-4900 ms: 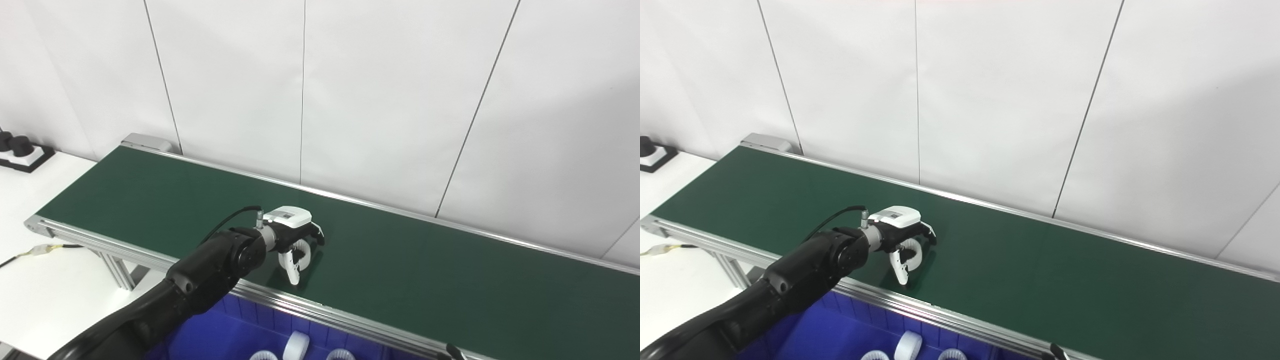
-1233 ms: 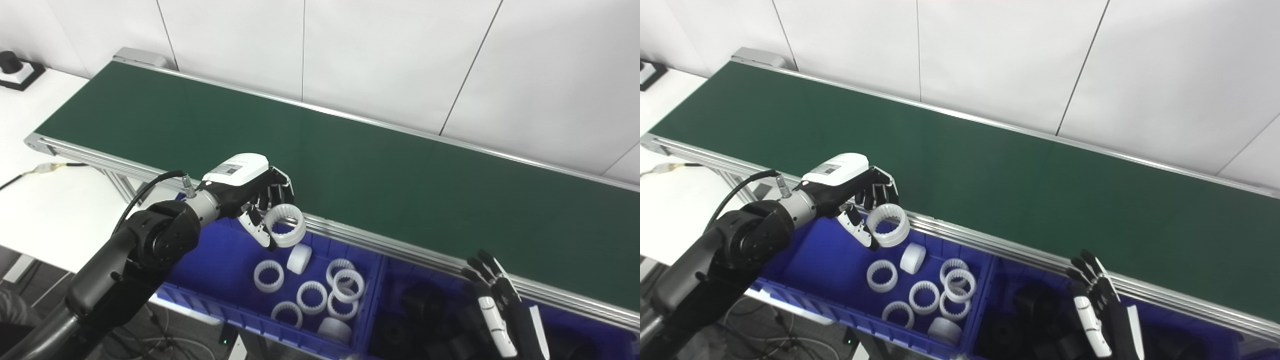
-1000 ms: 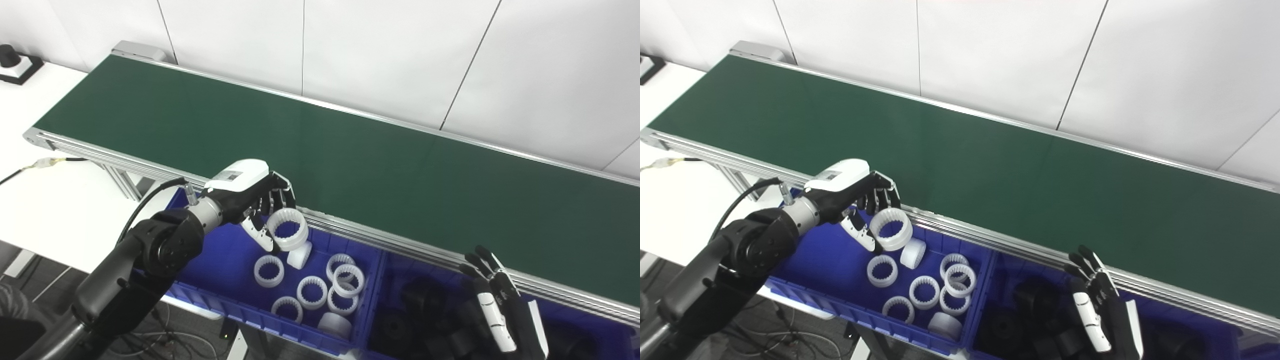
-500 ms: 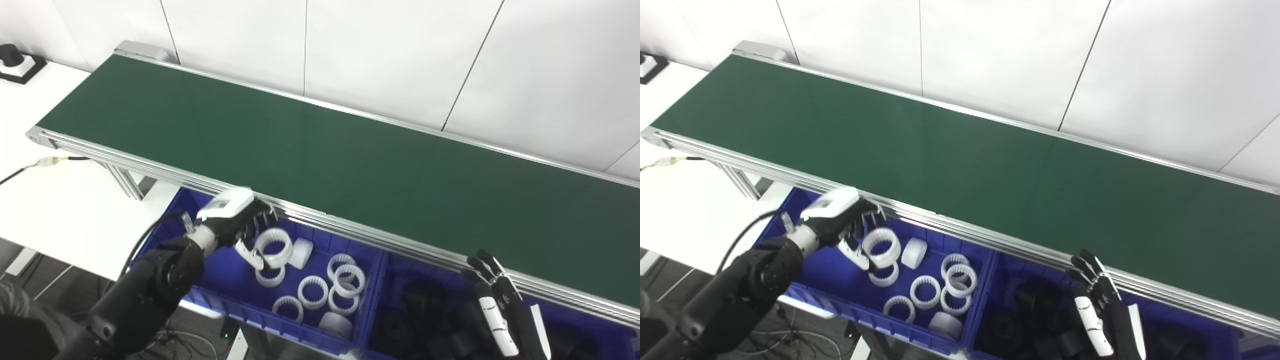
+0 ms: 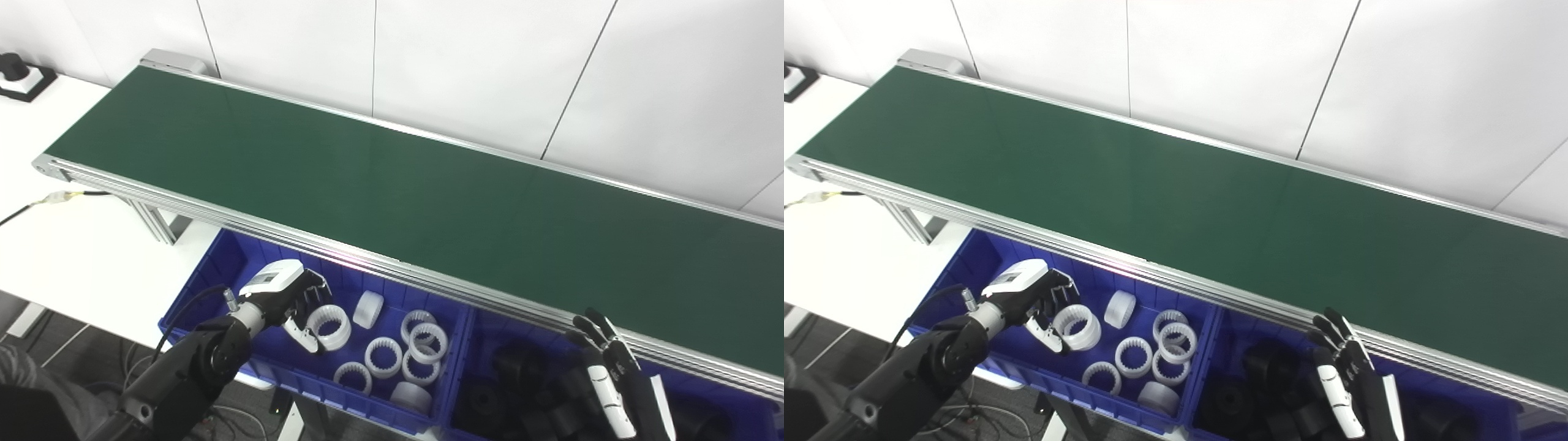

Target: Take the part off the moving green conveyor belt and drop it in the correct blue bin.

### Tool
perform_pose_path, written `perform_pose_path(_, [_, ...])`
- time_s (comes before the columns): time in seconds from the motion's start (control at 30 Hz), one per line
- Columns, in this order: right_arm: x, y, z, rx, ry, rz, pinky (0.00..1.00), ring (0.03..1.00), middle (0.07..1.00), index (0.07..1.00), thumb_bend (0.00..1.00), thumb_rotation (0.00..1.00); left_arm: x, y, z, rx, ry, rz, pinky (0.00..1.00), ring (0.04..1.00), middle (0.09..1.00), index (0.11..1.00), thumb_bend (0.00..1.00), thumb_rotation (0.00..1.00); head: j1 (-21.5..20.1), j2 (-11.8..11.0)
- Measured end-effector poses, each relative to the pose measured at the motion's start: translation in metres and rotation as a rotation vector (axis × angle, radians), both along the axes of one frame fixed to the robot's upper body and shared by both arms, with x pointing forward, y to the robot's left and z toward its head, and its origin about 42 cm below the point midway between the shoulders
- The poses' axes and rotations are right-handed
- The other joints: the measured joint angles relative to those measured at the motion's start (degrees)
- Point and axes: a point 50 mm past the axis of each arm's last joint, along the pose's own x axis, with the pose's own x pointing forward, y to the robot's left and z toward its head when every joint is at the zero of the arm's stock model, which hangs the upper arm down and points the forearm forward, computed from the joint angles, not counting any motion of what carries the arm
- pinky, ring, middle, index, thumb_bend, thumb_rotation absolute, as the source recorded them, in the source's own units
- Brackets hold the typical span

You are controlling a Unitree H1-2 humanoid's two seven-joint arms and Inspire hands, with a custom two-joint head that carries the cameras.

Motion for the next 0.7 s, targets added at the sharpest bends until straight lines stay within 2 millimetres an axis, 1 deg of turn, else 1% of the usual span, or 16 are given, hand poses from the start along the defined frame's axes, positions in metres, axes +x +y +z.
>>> perform_pose_path(0.23, [0.0,0.0,0.0,-0.001,0.0,0.0,0.76,0.815,0.854,0.894,0.53,0.71,-0.001,0.0,-0.003,0.003,0.0,0.0,0.43,0.44,0.508,0.495,0.5,0.0,-0.18,-0.18])
perform_pose_path(0.4, [0.0,0.0,0.0,-0.002,0.0,0.0,0.76,0.82,0.857,0.898,0.53,0.71,0.0,-0.001,-0.002,0.002,-0.006,-0.003,0.44,0.418,0.509,0.531,0.5,0.0,-0.18,-0.62])
perform_pose_path(0.43, [0.0,0.0,0.0,-0.002,0.001,0.001,0.76,0.823,0.859,0.899,0.53,0.71,0.0,-0.002,0.0,0.004,-0.011,-0.003,0.52,0.561,0.645,0.657,0.65,0.06,-0.18,-0.62])
perform_pose_path(0.47, [0.0,0.0,0.0,-0.002,0.001,0.001,0.77,0.825,0.861,0.899,0.53,0.7,0.001,-0.004,0.004,0.01,-0.012,-0.005,0.6,0.705,0.77,0.76,0.76,0.13,0.0,-0.7])
perform_pose_path(0.5, [0.0,0.0,0.0,-0.001,0.001,0.001,0.77,0.825,0.861,0.899,0.53,0.7,0.001,-0.005,0.005,0.016,-0.01,-0.006,0.63,0.751,0.809,0.792,0.79,0.15,0.0,-0.7])
perform_pose_path(0.53, [0.0,0.001,0.0,-0.001,0.001,0.001,0.77,0.825,0.861,0.898,0.53,0.7,0.002,-0.006,0.007,0.03,-0.001,-0.006,0.69,0.825,0.871,0.846,0.84,0.18,-0.09,-0.88])
perform_pose_path(0.6, [0.0,0.001,-0.001,0.0,0.002,0.001,0.76,0.821,0.859,0.897,0.52,0.7,0.002,-0.007,0.009,0.043,0.018,-0.009,0.76,0.894,0.928,0.901,0.89,0.22,-0.18,-0.88])
perform_pose_path(0.7, [0.0,0.001,-0.001,-0.003,0.003,0.001,0.76,0.819,0.856,0.896,0.52,0.7,0.001,-0.007,0.011,0.045,0.036,-0.007,0.79,0.909,0.938,0.916,0.92,0.23,-0.44,-1.06])
